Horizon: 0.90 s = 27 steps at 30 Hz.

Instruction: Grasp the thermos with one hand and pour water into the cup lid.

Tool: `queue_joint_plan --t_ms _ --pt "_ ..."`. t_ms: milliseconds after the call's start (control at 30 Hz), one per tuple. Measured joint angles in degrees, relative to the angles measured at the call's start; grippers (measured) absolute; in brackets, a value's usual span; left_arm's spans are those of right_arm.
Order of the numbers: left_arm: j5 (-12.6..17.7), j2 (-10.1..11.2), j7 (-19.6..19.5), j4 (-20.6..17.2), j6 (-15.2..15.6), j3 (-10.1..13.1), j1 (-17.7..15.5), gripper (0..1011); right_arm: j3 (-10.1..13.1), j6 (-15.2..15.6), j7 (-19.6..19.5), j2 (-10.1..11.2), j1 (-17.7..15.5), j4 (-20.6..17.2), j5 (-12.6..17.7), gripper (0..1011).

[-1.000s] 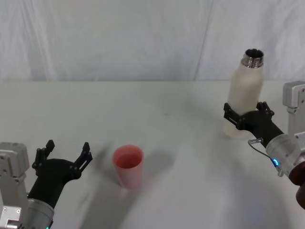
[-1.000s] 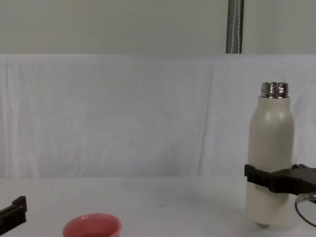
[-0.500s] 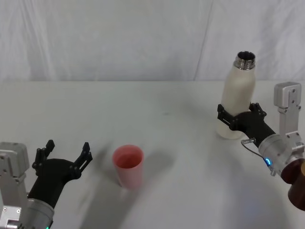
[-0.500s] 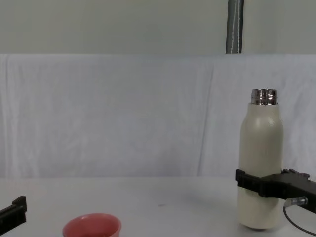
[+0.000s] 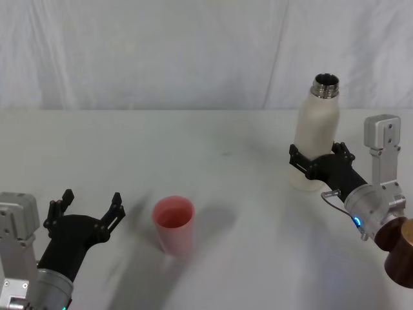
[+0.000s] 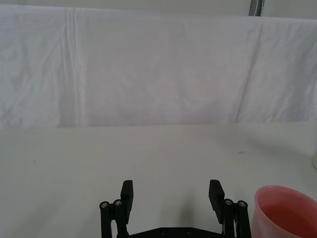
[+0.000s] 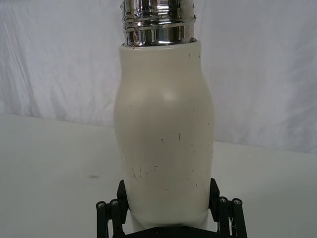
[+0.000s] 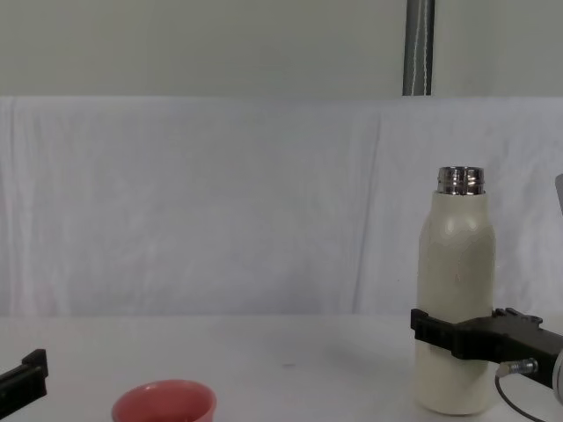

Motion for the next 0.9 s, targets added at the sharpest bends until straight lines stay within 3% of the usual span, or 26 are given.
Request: queue_joint_plan --t_ms 900 --pt "0.0 0.0 0.0 0.0 0.0 0.0 0.0 1001 0.2 0.0 -0.1 0.1 -0.1 -0.2 0.0 1001"
